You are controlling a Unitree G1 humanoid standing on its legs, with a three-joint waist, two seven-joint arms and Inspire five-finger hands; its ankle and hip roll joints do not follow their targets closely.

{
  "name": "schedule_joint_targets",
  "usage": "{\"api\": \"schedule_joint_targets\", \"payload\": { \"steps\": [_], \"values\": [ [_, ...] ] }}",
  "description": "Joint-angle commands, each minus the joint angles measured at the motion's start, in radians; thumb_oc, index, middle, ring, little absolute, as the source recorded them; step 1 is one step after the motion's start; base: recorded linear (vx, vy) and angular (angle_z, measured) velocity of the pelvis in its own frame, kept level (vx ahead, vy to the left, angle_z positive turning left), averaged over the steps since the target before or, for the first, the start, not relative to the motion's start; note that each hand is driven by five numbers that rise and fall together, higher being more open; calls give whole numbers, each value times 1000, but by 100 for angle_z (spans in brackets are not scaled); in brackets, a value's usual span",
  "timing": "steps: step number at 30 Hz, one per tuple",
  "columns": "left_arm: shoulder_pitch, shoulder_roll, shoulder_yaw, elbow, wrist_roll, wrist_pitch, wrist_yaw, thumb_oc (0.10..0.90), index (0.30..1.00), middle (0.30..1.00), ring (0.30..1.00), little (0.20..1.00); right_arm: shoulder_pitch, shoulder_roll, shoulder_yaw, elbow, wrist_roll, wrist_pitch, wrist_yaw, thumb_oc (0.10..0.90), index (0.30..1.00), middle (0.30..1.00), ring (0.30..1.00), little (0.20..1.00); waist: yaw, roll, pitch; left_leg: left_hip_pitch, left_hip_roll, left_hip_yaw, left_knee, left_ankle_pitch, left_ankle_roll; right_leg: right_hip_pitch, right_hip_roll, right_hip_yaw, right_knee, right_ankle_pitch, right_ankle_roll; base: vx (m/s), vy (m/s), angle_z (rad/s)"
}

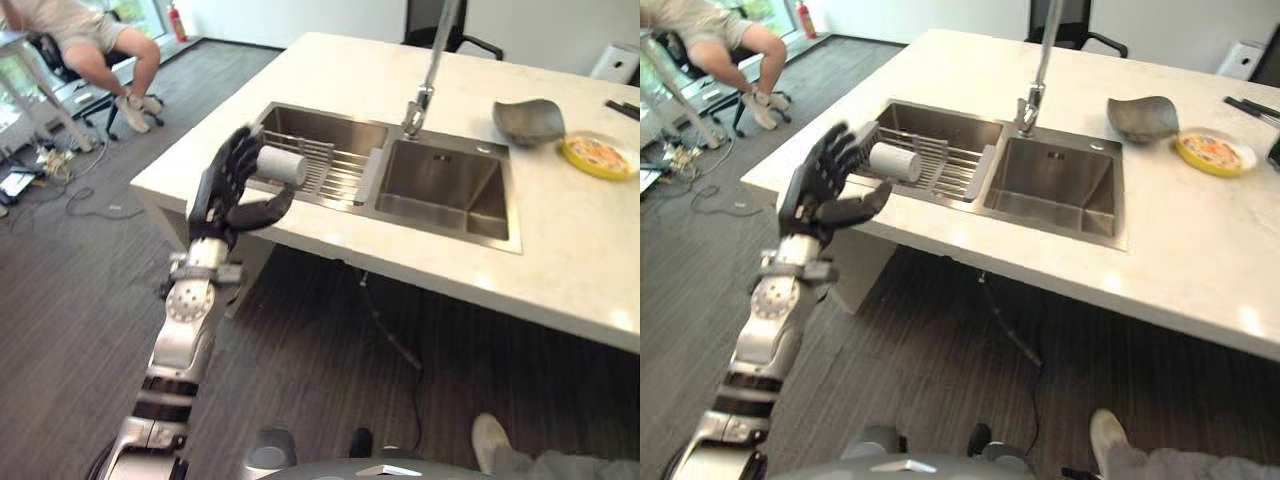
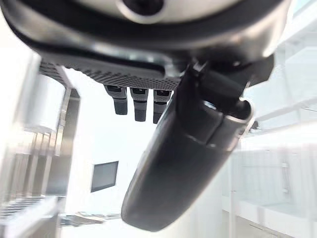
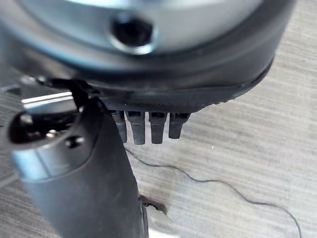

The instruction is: Place the dishes in the dishwasher.

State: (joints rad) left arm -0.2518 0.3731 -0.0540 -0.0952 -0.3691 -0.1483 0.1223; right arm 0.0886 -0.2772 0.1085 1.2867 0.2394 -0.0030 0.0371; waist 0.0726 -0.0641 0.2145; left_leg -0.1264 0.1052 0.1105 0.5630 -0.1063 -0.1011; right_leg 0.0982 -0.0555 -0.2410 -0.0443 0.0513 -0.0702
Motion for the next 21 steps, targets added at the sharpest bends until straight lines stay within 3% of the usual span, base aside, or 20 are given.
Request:
{"api": "schedule_joint_targets", "payload": {
  "steps": [1, 3, 7, 10, 12, 13, 16, 18, 19, 20, 21],
  "values": [
    [-133, 47, 38, -150, 41, -144, 18, 800, 900, 900, 900, 900, -1, -37, 30, -16, 30, -16, 7, 800, 900, 900, 900, 900, 11, 65, -13, -14, -9, -31, -342, 182, 14, 67, -20, 39, -1, -63, 158, 203, 39, -26],
    [-148, 52, 10, -138, 40, -146, 16, 800, 900, 900, 900, 900, -2, -26, 39, -26, 34, -19, 10, 800, 900, 900, 900, 900, 17, 71, -4, -20, 10, -59, -575, 286, -16, 109, -17, 38, 7, -95, 155, 311, 47, -35],
    [-153, 59, 0, -126, 38, -143, 15, 800, 900, 900, 900, 900, 12, -13, 28, -26, 43, -20, 14, 800, 900, 900, 900, 900, 9, 72, -8, -14, 24, -21, -618, 310, -28, 143, -19, 40, 10, -112, 163, 210, 79, -9],
    [-140, 74, -13, -116, 26, -132, -7, 800, 900, 900, 900, 900, 36, -4, 12, -16, 43, -15, 21, 800, 900, 900, 900, 900, -17, 95, -49, 30, 40, -1, -630, 327, -32, 176, -25, 64, -6, -132, 182, 264, 214, -20],
    [-136, 80, -12, -109, 25, -130, -8, 800, 900, 900, 900, 900, 47, -3, 1, -11, 47, -12, 23, 800, 900, 900, 900, 900, -24, 98, -61, 45, 34, 1, -634, 318, -27, 176, -34, 78, -5, -138, 188, 222, 292, -44],
    [-129, 86, -22, -86, 10, -125, -16, 800, 900, 900, 900, 900, 57, -2, -19, -2, 53, -9, 24, 800, 900, 900, 900, 900, -28, 94, -82, 72, 4, -6, -642, 290, -12, 166, -65, 103, 9, -135, 205, 206, 322, -41],
    [-120, 98, -27, -71, 8, -119, -28, 800, 900, 900, 900, 900, 61, 7, -25, 5, 50, -1, 29, 800, 900, 900, 900, 900, -27, 85, -101, 98, -23, 8, -643, 254, 13, 150, -100, 122, 39, -130, 222, 139, 259, -41],
    [-110, 119, -39, -56, 28, -110, -42, 800, 900, 900, 900, 900, 55, 13, -15, 4, 29, 2, 38, 800, 900, 900, 900, 900, -20, 78, -105, 119, -48, 29, -632, 207, 43, 114, -130, 143, 129, -124, 245, 125, 312, -40],
    [-113, 183, -45, -35, 102, -117, -46, 800, 900, 900, 900, 900, 100, -16, -24, 1, 20, 9, 94, 800, 900, 900, 900, 900, -36, 72, -84, 132, -64, 42, -614, 183, 64, 48, -142, 183, 264, -92, 265, 62, 216, -42],
    [-113, 183, -45, -35, 102, -117, -46, 800, 900, 900, 900, 900, 100, -16, -24, 1, 20, 9, 94, 800, 900, 900, 900, 900, -36, 72, -84, 132, -64, 42, -614, 183, 64, 48, -142, 183, 264, -92, 265, 31, 221, -67],
    [-143, 249, -68, -12, 190, -106, -73, 800, 900, 900, 900, 900, 74, -78, -46, 31, 12, 16, 113, 800, 900, 900, 900, 900, -48, 80, -67, 143, -69, 37, -604, 161, 79, -27, -131, 216, 327, -50, 268, -2, 86, -39]
  ]
}}
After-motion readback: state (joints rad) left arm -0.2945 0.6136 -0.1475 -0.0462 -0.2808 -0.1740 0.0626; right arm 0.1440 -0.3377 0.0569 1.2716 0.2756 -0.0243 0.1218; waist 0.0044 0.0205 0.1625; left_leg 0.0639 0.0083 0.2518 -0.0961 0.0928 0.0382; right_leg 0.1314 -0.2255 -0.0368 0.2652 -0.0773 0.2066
